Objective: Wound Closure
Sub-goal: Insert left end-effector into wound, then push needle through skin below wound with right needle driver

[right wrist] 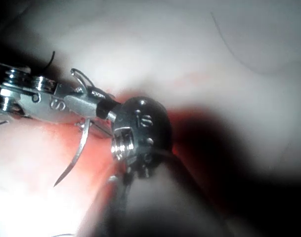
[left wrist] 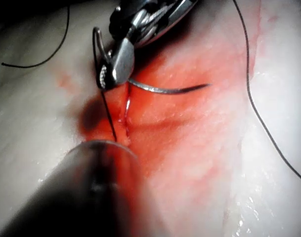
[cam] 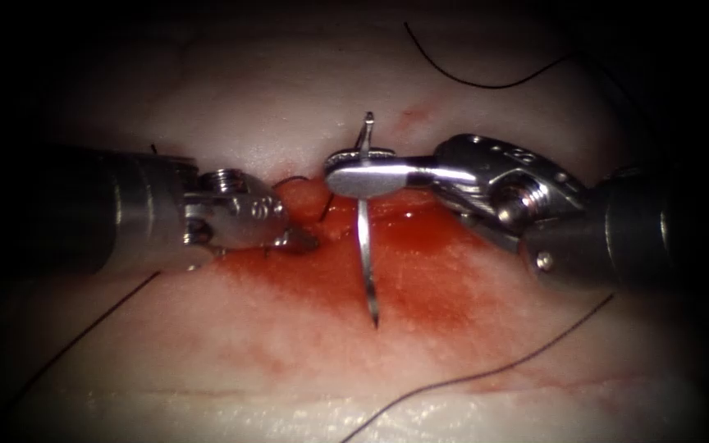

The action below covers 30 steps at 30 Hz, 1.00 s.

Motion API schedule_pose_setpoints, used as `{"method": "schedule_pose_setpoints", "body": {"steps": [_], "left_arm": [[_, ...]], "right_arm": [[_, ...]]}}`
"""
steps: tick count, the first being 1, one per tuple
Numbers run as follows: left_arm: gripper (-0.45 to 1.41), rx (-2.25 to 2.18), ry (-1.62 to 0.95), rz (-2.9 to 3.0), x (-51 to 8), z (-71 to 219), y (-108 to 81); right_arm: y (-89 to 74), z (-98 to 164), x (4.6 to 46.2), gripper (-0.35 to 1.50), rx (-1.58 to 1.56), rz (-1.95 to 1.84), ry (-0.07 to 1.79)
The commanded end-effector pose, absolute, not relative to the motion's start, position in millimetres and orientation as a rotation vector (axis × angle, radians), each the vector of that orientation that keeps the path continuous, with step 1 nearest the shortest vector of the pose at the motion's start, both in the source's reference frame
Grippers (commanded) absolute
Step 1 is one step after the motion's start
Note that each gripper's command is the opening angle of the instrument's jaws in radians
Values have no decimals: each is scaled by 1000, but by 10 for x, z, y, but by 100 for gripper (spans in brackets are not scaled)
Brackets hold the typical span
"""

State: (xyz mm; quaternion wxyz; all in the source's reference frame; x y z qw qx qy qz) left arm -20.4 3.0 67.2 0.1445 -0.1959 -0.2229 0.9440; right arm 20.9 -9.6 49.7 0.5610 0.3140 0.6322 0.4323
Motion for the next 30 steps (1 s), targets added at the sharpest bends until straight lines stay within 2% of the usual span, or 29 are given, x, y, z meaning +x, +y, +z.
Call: {"method": "schedule_pose_setpoints", "body": {"steps": [1,4,8,11,18,30], "left_arm": [[-45,-555,-657,2729,-209,677,29],[-45,-496,-720,2734,-208,673,25],[-8,-473,-765,2741,-209,668,20],[12,-480,-778,2739,-210,665,16],[39,-470,-800,2748,-207,662,13],[39,-469,-808,2741,-204,657,7]], "right_arm": [[-98,505,218,-35,703,984,1501],[-94,508,222,-35,642,912,1523],[-90,512,228,-35,562,848,1539],[-88,515,231,-35,520,820,1554],[-81,517,236,-35,383,750,1599],[-76,521,252,-35,51,573,1560]]}}
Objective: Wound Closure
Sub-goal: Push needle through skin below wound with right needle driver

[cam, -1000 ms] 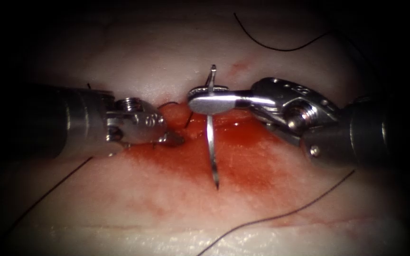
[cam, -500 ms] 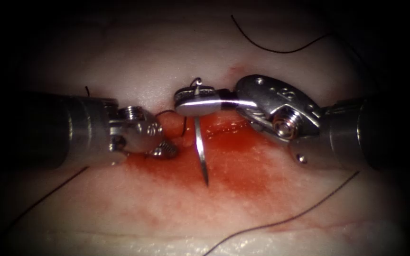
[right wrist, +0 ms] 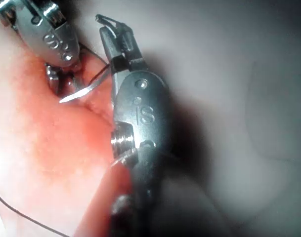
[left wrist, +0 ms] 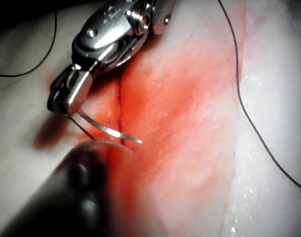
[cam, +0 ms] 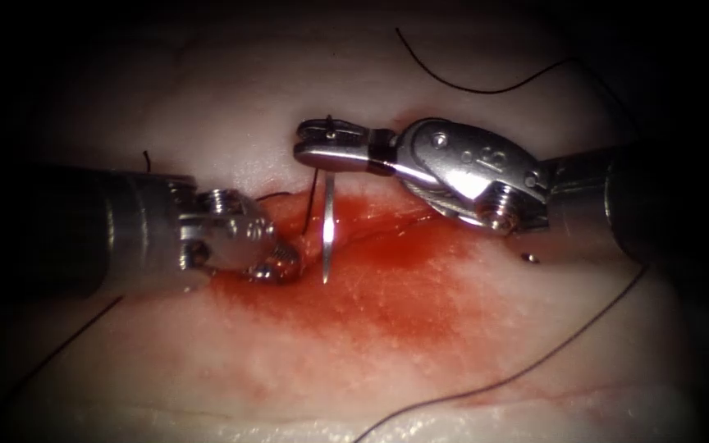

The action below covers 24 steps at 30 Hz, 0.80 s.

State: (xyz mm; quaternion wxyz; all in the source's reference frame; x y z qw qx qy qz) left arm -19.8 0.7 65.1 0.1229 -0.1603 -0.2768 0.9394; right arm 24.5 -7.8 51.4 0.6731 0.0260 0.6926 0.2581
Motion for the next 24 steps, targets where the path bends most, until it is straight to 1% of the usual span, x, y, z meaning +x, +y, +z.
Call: {"method": "schedule_pose_setpoints", "body": {"steps": [1,14,24], "left_arm": [[39,-469,-808,2741,-204,656,7],[41,-472,-823,2731,-207,645,8],[42,-516,-817,2711,-208,638,14]], "right_arm": [[-77,521,253,-35,40,564,1559],[-97,528,264,-35,-109,442,1530],[-112,525,269,-35,-138,427,1518]]}}
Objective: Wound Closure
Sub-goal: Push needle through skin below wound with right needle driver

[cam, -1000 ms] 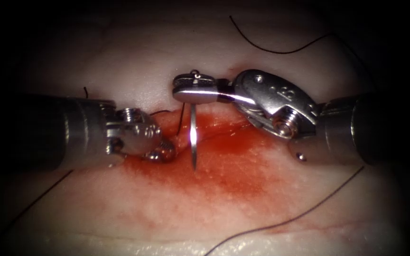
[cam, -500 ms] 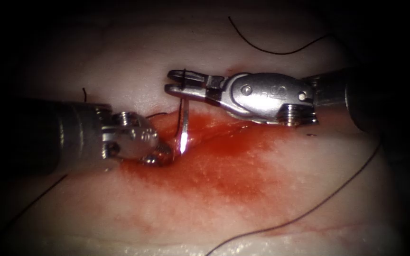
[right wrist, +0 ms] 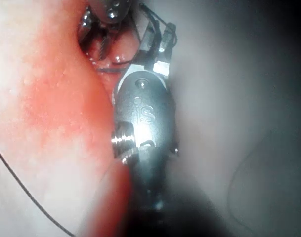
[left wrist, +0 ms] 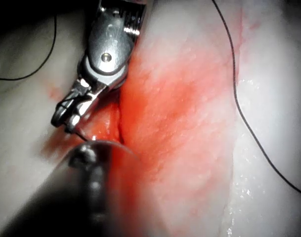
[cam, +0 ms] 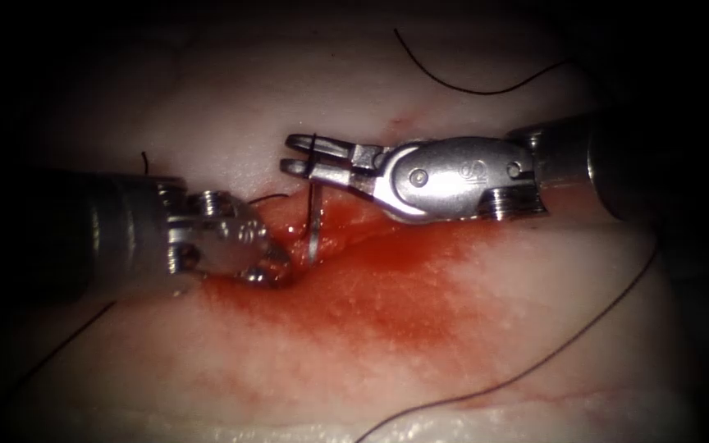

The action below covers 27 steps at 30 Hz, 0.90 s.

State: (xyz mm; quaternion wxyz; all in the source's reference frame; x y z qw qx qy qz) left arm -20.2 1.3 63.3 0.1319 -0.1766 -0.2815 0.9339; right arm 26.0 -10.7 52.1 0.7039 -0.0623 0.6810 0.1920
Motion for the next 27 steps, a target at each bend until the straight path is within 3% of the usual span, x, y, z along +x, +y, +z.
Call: {"method": "schedule_pose_setpoints", "body": {"steps": [1,27], "left_arm": [[42,-515,-815,2712,-208,638,15],[42,-572,-758,2675,-206,619,25]], "right_arm": [[-115,525,269,-35,-140,427,1520],[-135,525,270,-35,-62,440,1536]]}}
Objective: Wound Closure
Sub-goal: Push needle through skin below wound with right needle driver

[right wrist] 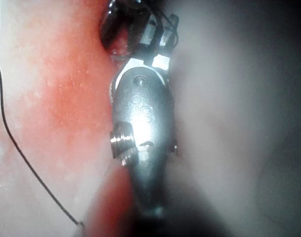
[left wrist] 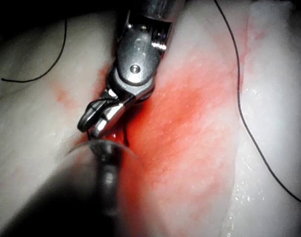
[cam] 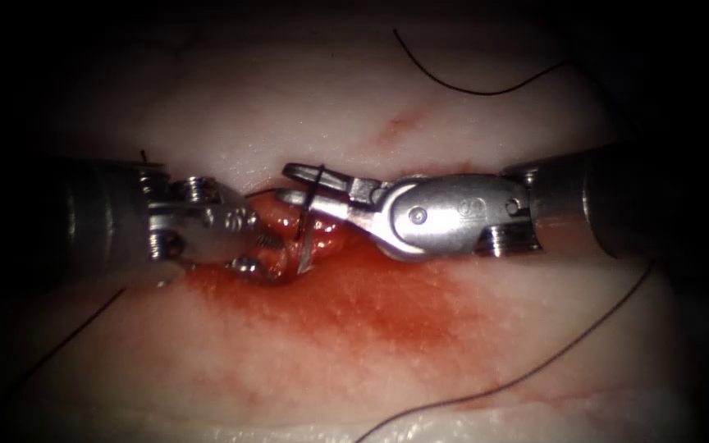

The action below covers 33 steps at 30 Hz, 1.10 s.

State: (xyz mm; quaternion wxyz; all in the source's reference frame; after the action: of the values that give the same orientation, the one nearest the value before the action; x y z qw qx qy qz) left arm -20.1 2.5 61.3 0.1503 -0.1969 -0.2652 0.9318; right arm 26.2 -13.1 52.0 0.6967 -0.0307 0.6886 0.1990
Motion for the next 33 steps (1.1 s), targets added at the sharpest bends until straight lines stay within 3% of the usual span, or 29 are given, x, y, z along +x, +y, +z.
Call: {"method": "schedule_pose_setpoints", "body": {"steps": [1,13,27,33], "left_arm": [[42,-576,-750,2673,-206,617,27],[52,-718,-557,2646,-209,572,47],[19,-807,-463,2633,-235,512,-25],[17,-816,-468,2634,-241,512,-49]], "right_arm": [[-135,526,271,-35,-45,440,1542],[-128,534,269,-35,70,401,1512],[-109,542,259,-35,130,429,1498],[-104,546,257,-35,165,465,1498]]}}
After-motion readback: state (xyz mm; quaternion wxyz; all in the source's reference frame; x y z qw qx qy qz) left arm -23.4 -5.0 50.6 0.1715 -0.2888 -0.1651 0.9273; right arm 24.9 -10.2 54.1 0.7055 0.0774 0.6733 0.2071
